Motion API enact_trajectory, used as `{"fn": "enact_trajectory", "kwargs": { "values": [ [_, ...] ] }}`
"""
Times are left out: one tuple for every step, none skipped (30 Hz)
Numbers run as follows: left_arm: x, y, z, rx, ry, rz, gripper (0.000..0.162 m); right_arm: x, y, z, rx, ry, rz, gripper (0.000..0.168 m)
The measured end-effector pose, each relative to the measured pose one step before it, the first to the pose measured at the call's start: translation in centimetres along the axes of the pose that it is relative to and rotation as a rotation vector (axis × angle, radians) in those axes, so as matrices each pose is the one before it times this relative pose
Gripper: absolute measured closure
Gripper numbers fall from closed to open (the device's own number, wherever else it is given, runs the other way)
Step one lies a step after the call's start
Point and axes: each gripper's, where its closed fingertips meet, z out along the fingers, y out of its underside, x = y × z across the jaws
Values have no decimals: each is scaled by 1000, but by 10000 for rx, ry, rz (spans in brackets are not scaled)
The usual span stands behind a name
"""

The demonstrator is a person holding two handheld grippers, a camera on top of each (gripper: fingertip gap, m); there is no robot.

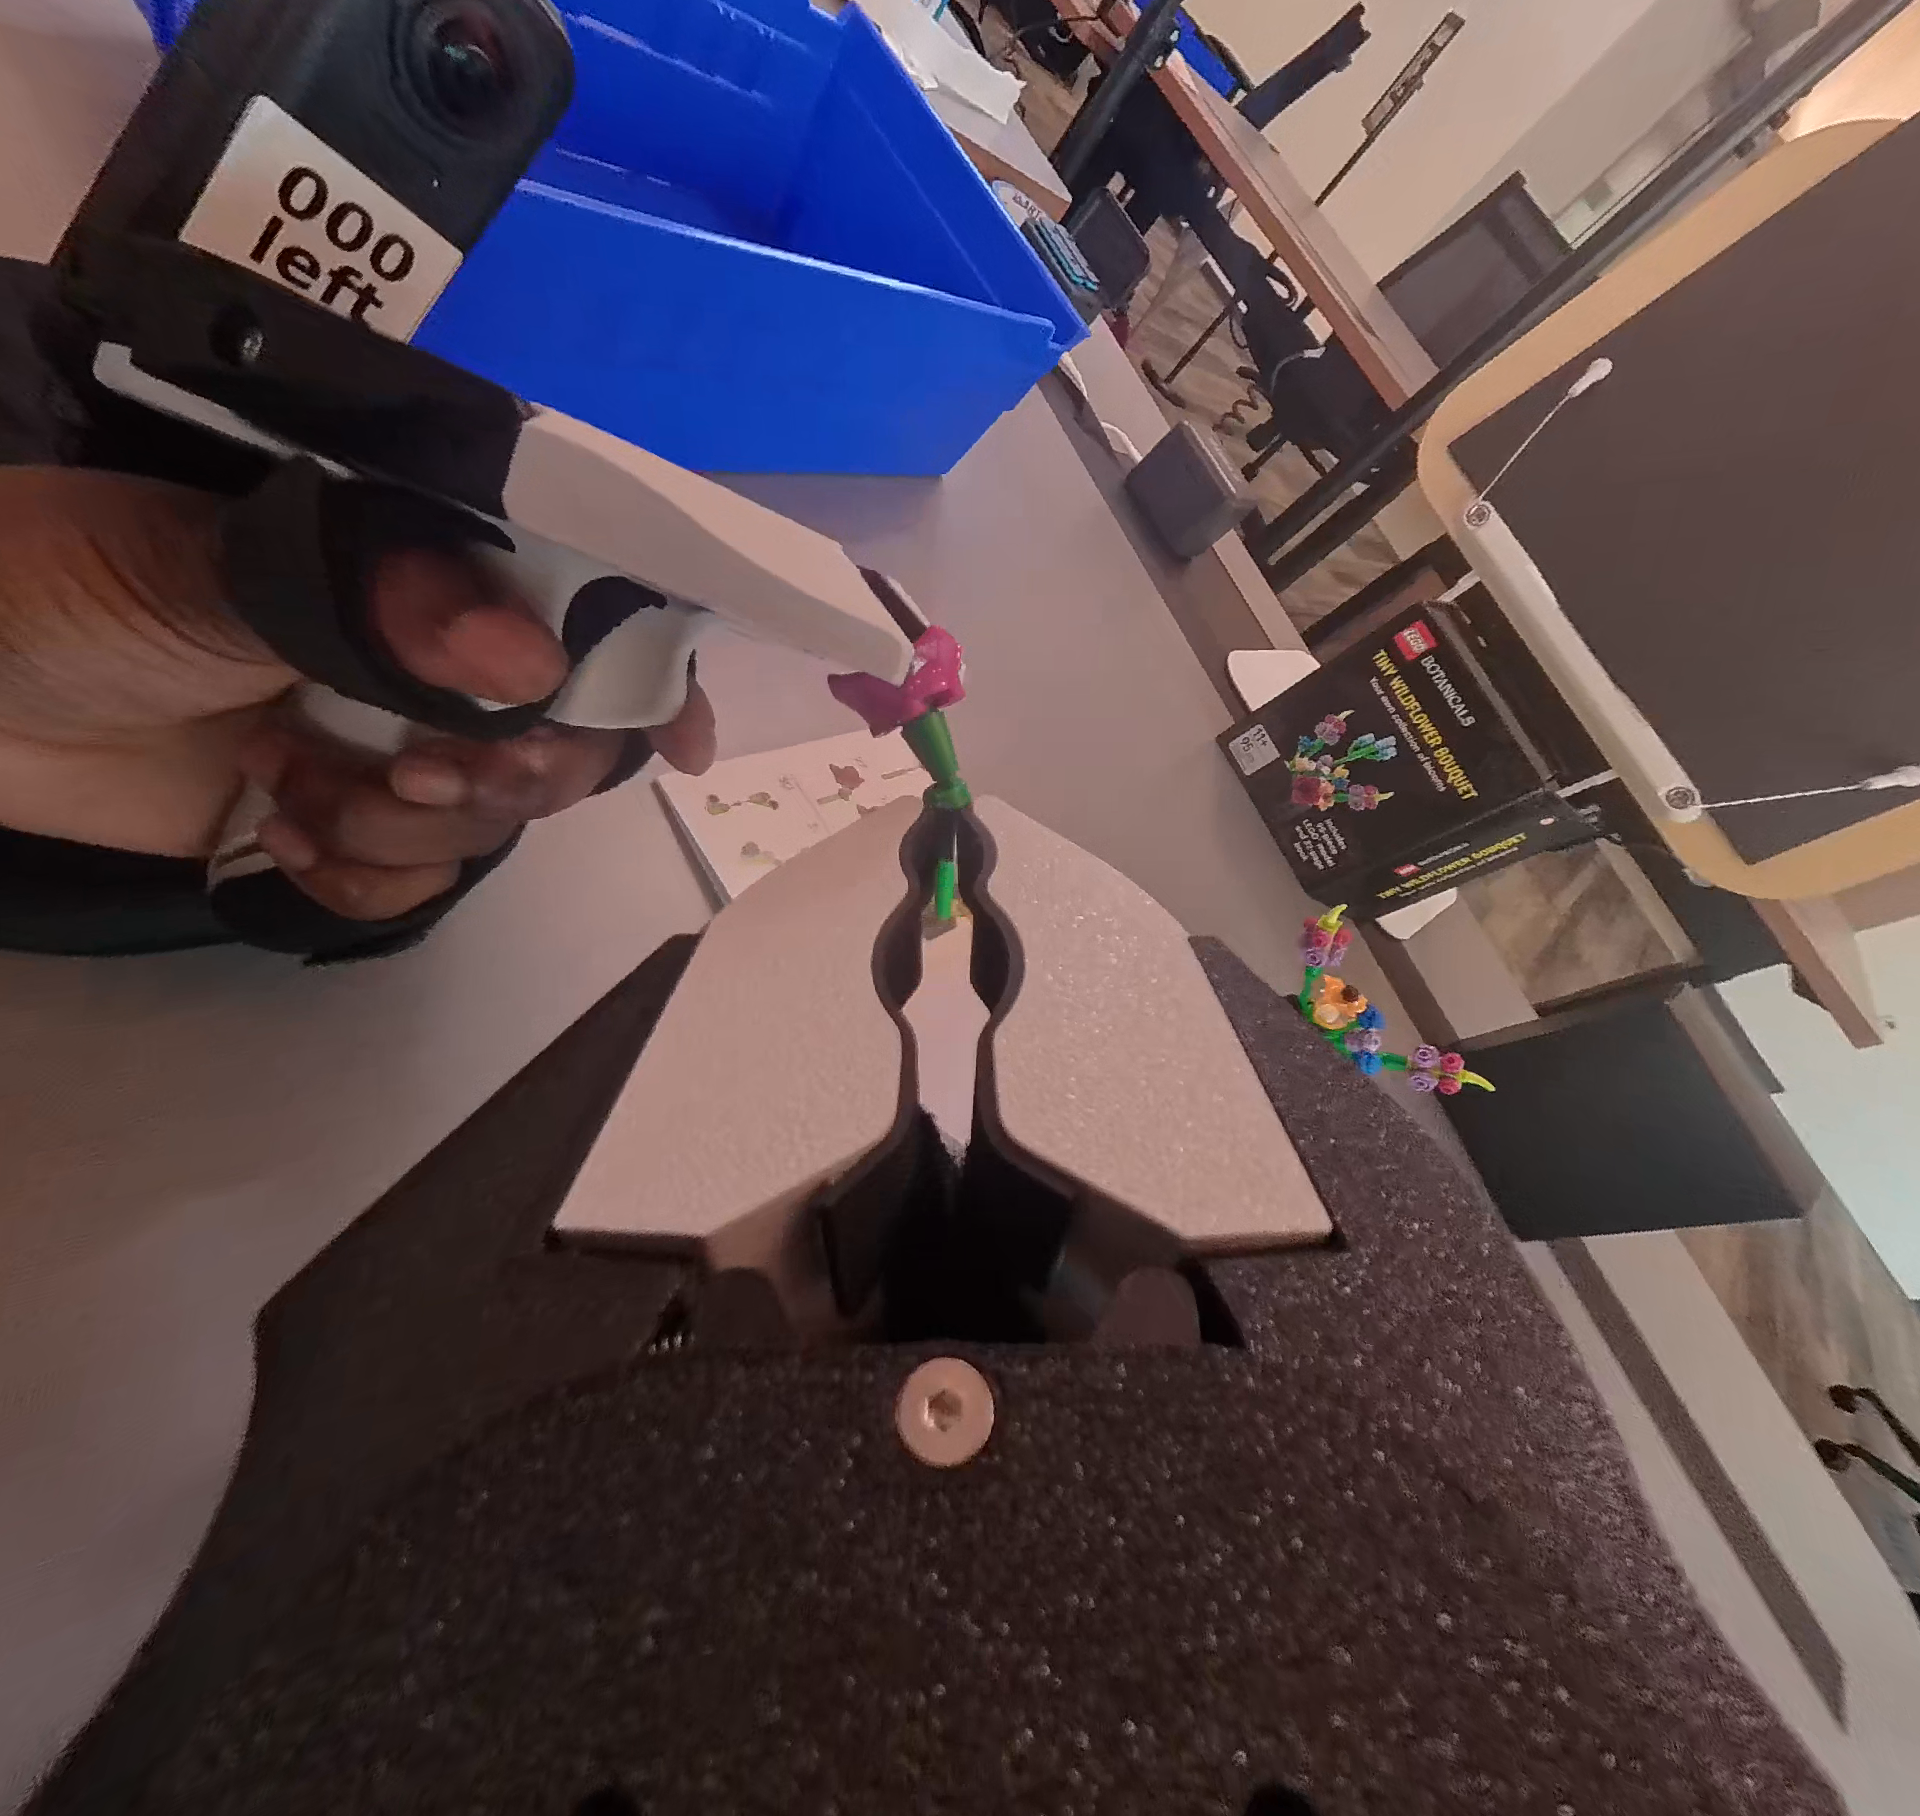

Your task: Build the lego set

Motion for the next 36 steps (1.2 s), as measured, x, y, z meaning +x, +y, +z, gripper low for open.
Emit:
{"fn": "enact_trajectory", "kwargs": {
  "values": [
    [16, 21, 15, 1, -29, 85, 143, -46, 7, 23, 78, -52, 149, 165],
    [26, 13, 12, -3, 3, 22, 143, -37, -6, 8, 47, -29, 112, 165],
    [10, 6, -5, 2, 2, 16, 143, -32, 4, 10, 10, -3, 75, 165],
    [8, -15, -9, 14, -4, 14, 143, -31, -25, 18, 13, -2, 57, 165],
    [-5, -19, -4, 22, -20, 20, 143, 9, -10, 28, 4, 13, 49, 165],
    [4, -32, -4, 20, -5, 0, 143, 0, -38, 32, 19, 13, 38, 165],
    [14, -57, -20, 36, 42, -68, 143, -30, -81, 33, 57, -14, 76, 165],
    [10, -64, -38, 42, 63, -127, 142, -50, -83, 45, 48, -27, 94, 165],
    [-11, -45, -47, 10, 41, -114, 143, -5, -32, 51, 4, 21, 0, 165],
    [-16, -40, -13, 15, 16, -63, 142, 16, -26, 44, -21, 59, -35, 165],
    [27, -56, -24, 40, 16, 5, 143, 6, -82, 14, 9, 45, -19, 165],
    [71, -65, -31, 48, 38, 5, 143, -38, -110, 8, 51, 3, 23, 165],
    [20, -19, -28, 5, 28, -65, 142, -47, -20, 30, 12, -13, 48, 165],
    [-33, 16, -28, -18, 20, -96, 142, -40, 37, 54, -5, 0, 34, 165],
    [-21, -2, -10, -16, 31, -89, 142, -3, -13, 23, 38, 12, 21, 165],
    [-16, 19, 7, -27, 11, -51, 142, 4, 30, 17, 14, 7, 37, 165],
    [-32, 23, 16, -28, -11, -21, 142, 8, 36, 25, 9, 3, 35, 165],
    [-29, 46, 24, -29, -28, 19, 142, -1, 75, 20, -21, 6, 10, 164],
    [-17, 72, 15, -50, -23, 3, 142, 10, 46, -9, -32, 38, -89, 165],
    [-23, 50, 22, -35, -12, 7, 142, 32, 28, -12, -26, 55, -112, 165],
    [-20, 30, 17, -27, -8, -18, 142, 41, 24, 9, -20, 25, -77, 164],
    [-17, 17, 19, -26, 10, -38, 142, 12, 21, 4, 13, -5, -31, 164],
    [-32, 31, 11, -40, 5, -59, 142, -6, 36, 10, 33, -20, -6, 164],
    [-22, 57, 24, -61, 5, -61, 142, 2, 45, -17, 42, 2, -39, 164],
    [-19, 76, 9, -88, 5, -71, 142, -18, 66, -18, 26, 10, -91, 164],
    [-45, 93, 10, -91, 0, -99, 142, -16, 88, -25, -11, 5, -113, 164],
    [-64, 93, 8, -104, -4, -137, 142, -18, 112, -17, -19, 14, -134, 164],
    [-48, 60, 25, -72, 9, -112, 143, -13, 58, -5, 16, 3, -61, 164],
    [-24, 26, 21, -44, 26, -106, 143, -5, 13, -20, 73, -2, -15, 164],
    [-36, 34, 24, -41, 16, -109, 143, -20, 40, -6, 60, -25, 26, 164],
    [-43, 46, 25, -54, 3, -93, 143, -22, 56, -7, 42, -11, -2, 164],
    [-22, 39, 13, -45, 6, -84, 143, -21, 13, -17, 52, -6, -11, 164],
    [29, 16, 6, -31, 40, -128, 143, -7, -69, -57, 99, 17, -31, 164],
    [-5, 18, -7, -34, 24, -123, 142, -29, 6, -13, 46, 4, -29, 164],
    [-57, 39, -15, -27, -3, -129, 142, -30, 65, 19, 21, -8, -15, 164],
    [-122, 47, -26, -39, -55, -93, 143, -47, 142, 73, -32, -34, 37, 164]
  ]
}}
